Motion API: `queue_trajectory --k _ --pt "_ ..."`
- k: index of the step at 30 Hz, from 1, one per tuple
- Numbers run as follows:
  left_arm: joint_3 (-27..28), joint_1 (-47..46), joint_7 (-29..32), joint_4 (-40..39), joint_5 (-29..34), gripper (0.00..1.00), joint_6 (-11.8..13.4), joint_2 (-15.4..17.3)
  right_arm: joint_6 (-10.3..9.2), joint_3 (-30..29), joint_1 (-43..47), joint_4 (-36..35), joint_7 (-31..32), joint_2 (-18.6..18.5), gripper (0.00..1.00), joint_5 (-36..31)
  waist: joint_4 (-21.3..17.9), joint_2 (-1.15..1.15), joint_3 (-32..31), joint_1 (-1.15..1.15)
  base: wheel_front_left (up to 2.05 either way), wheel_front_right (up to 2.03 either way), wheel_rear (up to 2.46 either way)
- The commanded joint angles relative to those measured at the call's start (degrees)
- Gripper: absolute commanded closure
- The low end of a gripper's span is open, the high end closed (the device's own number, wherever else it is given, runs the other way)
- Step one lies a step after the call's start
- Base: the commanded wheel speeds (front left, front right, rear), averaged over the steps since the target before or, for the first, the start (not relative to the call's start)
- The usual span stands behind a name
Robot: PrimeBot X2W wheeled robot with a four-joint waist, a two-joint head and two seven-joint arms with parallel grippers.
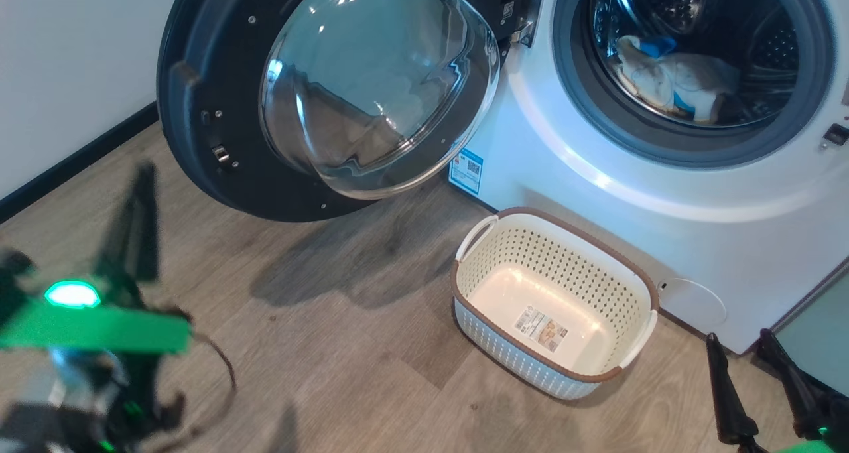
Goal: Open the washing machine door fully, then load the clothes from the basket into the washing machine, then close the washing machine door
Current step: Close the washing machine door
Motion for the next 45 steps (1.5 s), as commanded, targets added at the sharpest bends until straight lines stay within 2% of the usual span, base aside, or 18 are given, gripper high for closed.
queue_trajectory --k 1,5,9,16,21,22,29,34,38,45 --pt "3.76 -4.94 -0.28 -2.27 -1.43 1.00 -1.08 2.07 -0.16 1.07 -2.26 -2.42 0.27 -1.06 0.00 -0.39 0.03 0.00 0.26 0.00 0.00 0.00 0.00" --pt "7.26 -12.43 1.24 -1.35 -7.70 1.00 -4.47 4.65 -0.16 1.27 -2.90 -2.95 0.95 -1.06 0.00 -0.99 0.08 0.00 0.96 0.00 0.00 0.00 0.00" --pt "9.21 -20.98 5.25 3.65 -16.25 1.00 -6.91 6.73 -0.16 1.37 -3.03 -3.52 1.37 -1.06 0.00 -1.34 0.04 0.00 1.61 0.00 0.00 0.00 0.00" --pt "11.83 -32.71 13.86 19.27 -29.11 1.00 -8.92 11.04 -0.16 1.47 -2.73 -4.89 2.51 -1.06 0.00 -2.25 -1.28 0.00 3.10 0.00 0.00 0.00 0.00" --pt "13.44 -38.61 20.28 30.74 -37.72 1.00 -9.87 12.76 -0.16 1.80 -2.76 -6.34 3.80 -1.06 0.00 -3.64 -2.39 0.00 4.48 0.00 0.00 0.00 0.00" --pt "13.44 -38.61 20.28 30.74 -37.72 1.00 -9.87 12.76 -0.16 1.80 -2.76 -6.34 3.80 -1.06 0.00 -3.64 -2.39 0.00 4.48 0.00 0.00 0.00 0.00" --pt "16.73 -44.86 24.53 45.07 -45.20 1.00 -10.43 13.47 -0.16 2.51 -2.98 -8.14 5.66 -1.64 0.00 -4.68 -4.12 0.00 5.93 0.00 0.00 0.00 0.00" --pt "16.75 -47.41 25.21 52.37 -45.07 1.00 -10.62 14.79 -0.16 2.72 -2.88 -9.68 7.09 -2.76 0.00 -4.83 -4.94 0.00 7.31 0.00 0.00 0.00 0.00" --pt "16.67 -49.19 25.14 55.17 -44.82 1.00 -10.70 15.06 -0.16 2.48 -3.13 -11.23 8.18 -3.64 0.00 -4.90 -5.57 0.00 8.97 0.00 0.00 0.00 0.00" --pt "16.44 -50.05 25.71 55.06 -44.76 1.00 -10.73 14.37 -0.16 2.26 -3.46 -13.37 9.67 -5.04 0.00 -4.84 -6.87 0.00 12.20 0.00 0.00 0.00 0.00"
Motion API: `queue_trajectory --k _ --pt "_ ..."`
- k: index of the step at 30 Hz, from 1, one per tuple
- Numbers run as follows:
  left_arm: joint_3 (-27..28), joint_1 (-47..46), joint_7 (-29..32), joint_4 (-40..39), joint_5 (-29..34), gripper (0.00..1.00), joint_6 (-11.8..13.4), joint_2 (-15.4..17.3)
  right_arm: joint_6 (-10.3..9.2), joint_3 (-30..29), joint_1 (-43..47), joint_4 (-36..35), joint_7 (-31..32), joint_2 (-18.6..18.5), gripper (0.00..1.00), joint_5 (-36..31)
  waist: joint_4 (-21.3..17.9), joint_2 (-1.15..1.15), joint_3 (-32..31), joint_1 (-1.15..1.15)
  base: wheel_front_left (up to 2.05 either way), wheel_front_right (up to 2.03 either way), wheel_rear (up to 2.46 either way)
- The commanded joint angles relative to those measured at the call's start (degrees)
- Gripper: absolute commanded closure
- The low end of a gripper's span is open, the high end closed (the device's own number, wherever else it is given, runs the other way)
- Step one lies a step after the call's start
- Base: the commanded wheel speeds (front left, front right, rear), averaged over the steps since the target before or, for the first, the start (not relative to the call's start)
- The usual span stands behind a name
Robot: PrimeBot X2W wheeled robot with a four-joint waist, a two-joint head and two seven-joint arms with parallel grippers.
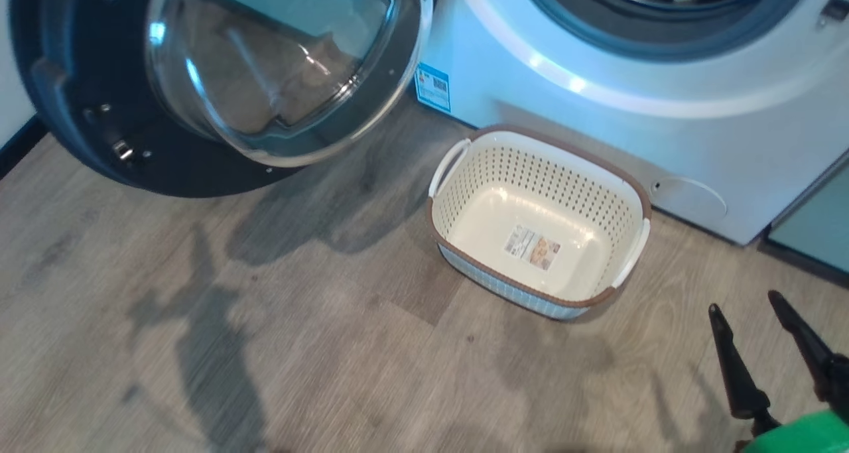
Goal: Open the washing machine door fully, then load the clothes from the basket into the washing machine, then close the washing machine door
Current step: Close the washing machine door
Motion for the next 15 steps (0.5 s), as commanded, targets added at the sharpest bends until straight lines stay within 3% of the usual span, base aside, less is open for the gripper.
queue_trajectory --k 1,15 --pt "1.09 -2.07 0.40 -2.09 0.21 1.00 -0.50 3.07 -0.16 0.87 -3.00 -2.63 0.34 -1.59 0.00 -0.30 -0.66 0.00 1.27 -0.01 0.00 0.00 0.00" --pt "-0.39 -2.14 1.26 0.73 1.57 1.00 -0.51 2.00 -0.16 -0.61 -4.35 -5.07 1.45 -2.57 0.00 -0.30 -2.69 0.00 7.01 -0.01 0.00 0.00 0.00"
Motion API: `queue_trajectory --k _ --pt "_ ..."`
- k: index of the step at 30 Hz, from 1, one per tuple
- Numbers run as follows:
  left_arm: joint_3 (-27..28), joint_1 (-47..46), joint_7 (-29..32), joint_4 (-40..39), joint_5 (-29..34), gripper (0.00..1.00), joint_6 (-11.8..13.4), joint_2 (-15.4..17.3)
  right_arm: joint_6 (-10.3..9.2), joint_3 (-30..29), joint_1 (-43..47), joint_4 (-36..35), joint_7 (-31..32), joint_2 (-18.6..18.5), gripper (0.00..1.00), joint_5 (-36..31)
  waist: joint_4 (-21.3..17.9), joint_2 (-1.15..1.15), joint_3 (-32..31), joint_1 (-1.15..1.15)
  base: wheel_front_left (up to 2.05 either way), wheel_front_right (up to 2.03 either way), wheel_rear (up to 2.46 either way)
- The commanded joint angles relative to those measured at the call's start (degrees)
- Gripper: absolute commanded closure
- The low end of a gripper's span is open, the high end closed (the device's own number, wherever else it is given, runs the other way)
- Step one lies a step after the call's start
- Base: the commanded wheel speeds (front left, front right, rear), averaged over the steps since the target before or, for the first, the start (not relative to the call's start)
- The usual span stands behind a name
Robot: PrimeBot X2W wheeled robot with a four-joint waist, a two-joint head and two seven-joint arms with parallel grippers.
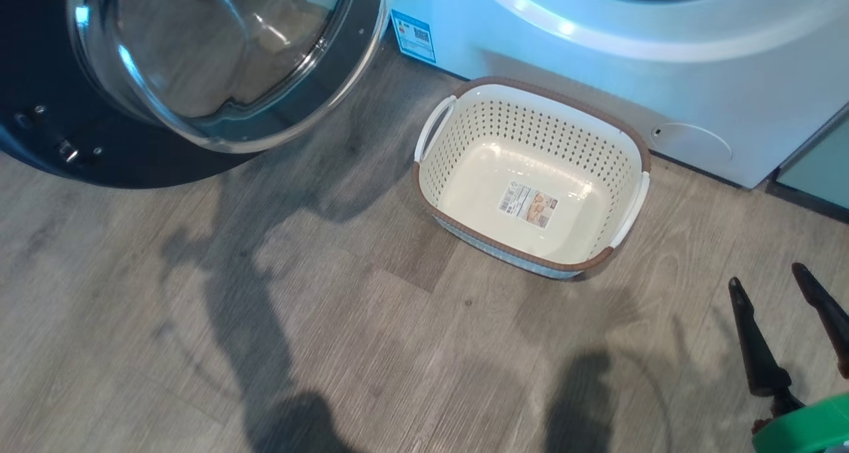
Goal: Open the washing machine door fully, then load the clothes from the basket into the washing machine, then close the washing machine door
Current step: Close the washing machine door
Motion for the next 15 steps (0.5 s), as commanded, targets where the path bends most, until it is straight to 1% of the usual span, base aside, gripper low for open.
queue_trajectory --k 1,11,15 --pt "0.95 -2.14 -0.13 -1.16 0.78 1.00 -0.50 4.24 -0.16 0.85 -2.20 -2.36 0.41 -1.25 0.00 -0.33 -0.06 0.00 0.47 -0.01 0.00 0.00 0.00" --pt "0.12 -2.22 0.94 -0.05 1.37 1.00 -0.50 4.19 -0.16 0.61 -2.86 -2.39 0.72 -1.86 0.00 -0.10 0.22 0.00 1.31 -0.01 0.00 0.00 0.00" --pt "-0.42 -2.01 2.84 0.05 1.19 1.00 -0.50 4.36 -0.16 0.67 -2.98 -2.32 0.95 -1.96 0.00 -0.06 0.29 0.00 1.29 -0.01 0.00 0.00 0.00"
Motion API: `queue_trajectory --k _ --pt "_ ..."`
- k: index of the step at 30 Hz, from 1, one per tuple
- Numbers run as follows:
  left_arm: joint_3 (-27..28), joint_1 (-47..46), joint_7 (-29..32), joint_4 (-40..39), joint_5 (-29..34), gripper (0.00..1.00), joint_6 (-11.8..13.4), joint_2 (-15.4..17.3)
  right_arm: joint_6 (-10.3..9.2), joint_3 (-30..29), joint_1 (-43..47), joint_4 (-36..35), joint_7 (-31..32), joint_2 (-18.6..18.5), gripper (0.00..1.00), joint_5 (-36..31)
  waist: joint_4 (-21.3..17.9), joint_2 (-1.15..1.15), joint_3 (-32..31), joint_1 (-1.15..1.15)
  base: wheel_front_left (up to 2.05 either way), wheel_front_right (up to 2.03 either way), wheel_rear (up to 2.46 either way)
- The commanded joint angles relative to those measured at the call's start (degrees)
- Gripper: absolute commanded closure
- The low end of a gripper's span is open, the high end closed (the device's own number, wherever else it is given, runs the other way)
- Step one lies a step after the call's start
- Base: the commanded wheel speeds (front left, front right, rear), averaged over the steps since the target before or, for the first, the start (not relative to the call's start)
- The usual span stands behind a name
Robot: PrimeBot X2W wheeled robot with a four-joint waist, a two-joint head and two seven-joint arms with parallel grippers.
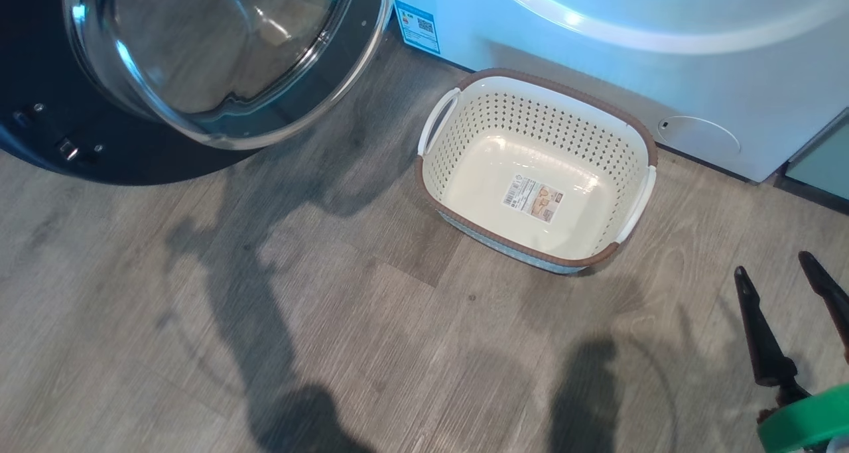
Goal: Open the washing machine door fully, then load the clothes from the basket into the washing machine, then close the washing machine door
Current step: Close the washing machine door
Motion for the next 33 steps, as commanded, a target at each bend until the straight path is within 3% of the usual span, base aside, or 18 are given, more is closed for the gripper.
queue_trajectory --k 1,16,33 --pt "1.01 -1.78 1.21 -1.43 0.10 1.00 -0.50 4.13 -0.16 0.92 -1.58 -1.97 0.50 -1.53 0.00 -0.04 0.02 0.00 -0.02 0.00 0.00 0.00 0.00" --pt "-0.43 0.49 11.18 -4.65 -2.11 1.00 -0.50 5.02 -0.16 1.10 -1.85 -1.68 0.82 -1.57 0.00 0.17 0.40 0.00 -0.14 0.00 0.00 0.00 0.00" --pt "0.17 3.56 25.06 -11.10 -9.98 1.00 -0.46 2.96 -0.16 1.51 -1.92 -0.29 0.79 -0.41 0.00 0.06 1.99 0.00 -1.53 0.00 0.00 0.00 0.00"
